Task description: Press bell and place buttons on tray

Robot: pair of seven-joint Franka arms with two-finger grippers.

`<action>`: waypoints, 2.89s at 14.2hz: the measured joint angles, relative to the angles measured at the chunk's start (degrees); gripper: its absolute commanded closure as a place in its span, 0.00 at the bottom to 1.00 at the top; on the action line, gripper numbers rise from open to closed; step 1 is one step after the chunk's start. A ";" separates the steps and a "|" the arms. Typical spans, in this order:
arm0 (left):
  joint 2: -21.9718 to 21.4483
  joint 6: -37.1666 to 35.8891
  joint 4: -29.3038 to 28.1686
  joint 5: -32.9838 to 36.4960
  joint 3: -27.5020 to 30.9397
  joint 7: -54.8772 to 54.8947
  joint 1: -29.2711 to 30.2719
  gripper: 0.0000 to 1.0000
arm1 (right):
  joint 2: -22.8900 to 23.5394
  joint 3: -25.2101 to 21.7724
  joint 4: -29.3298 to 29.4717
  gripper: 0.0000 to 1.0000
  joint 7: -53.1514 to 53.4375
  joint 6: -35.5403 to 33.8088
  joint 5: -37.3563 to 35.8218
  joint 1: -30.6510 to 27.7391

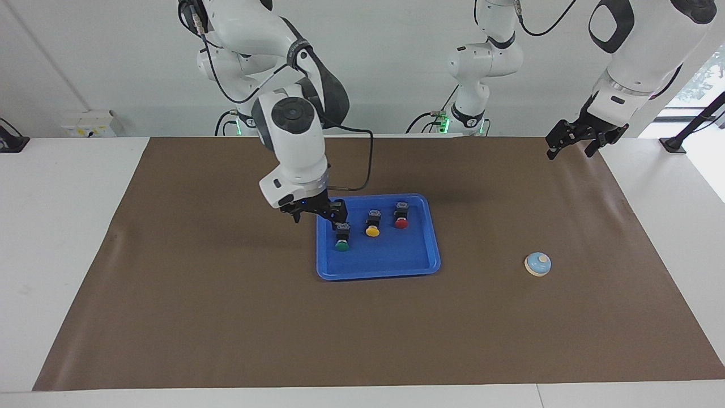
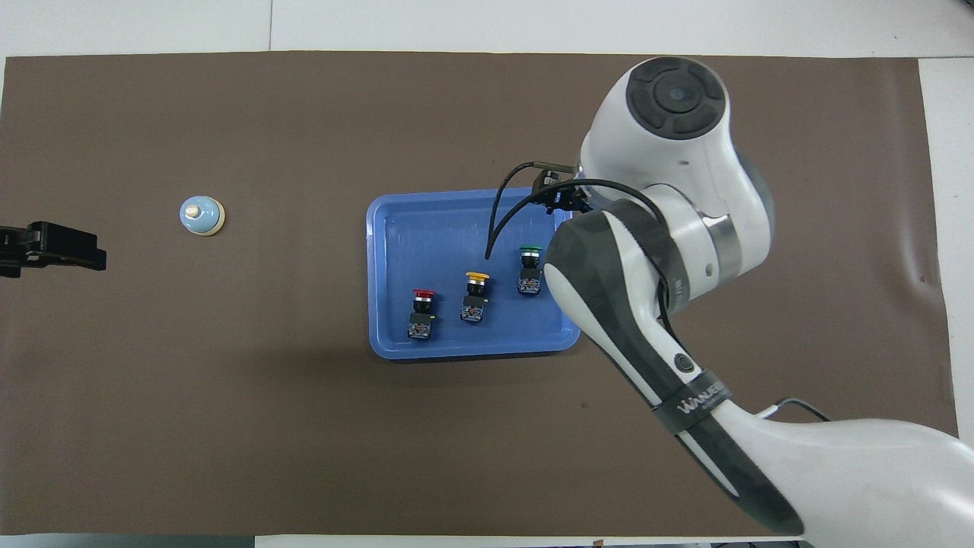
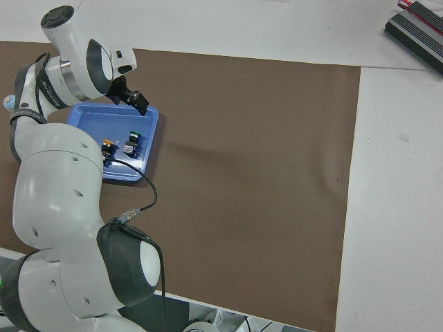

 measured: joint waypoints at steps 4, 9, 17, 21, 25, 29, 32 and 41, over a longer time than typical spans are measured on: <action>0.00 0.00 0.00 0.00 0.00 0.00 0.00 0.00 | -3.33 -0.01 -0.01 0.00 -16.29 -5.64 -0.02 -7.66; 0.00 0.00 0.00 0.00 0.00 0.00 0.00 0.00 | -7.65 -0.02 0.03 0.00 -27.52 -11.32 -0.04 -15.93; 0.00 0.00 0.00 0.00 0.00 0.00 0.00 0.00 | -20.39 0.03 -1.97 0.00 -30.59 -22.11 -0.05 -20.71; 0.00 0.00 0.00 0.00 0.00 0.00 0.00 0.00 | -21.54 0.04 -3.27 0.00 -30.59 -22.71 -0.05 -21.07; 0.00 0.00 0.00 0.00 0.00 0.00 0.00 0.00 | -21.45 0.05 -3.34 0.00 -30.59 -22.63 -0.05 -21.18; 0.00 0.00 0.00 0.00 0.00 0.00 0.00 0.00 | -21.45 0.05 -3.34 0.00 -30.59 -22.60 -0.05 -21.20; 0.00 0.00 0.00 0.00 0.00 0.00 0.00 0.00 | -21.45 0.05 -3.34 0.00 -30.59 -22.60 -0.05 -21.21; 0.00 0.00 0.00 0.00 0.00 0.00 0.00 0.00 | -21.45 0.11 -3.34 0.00 -30.59 -22.63 -0.05 -21.23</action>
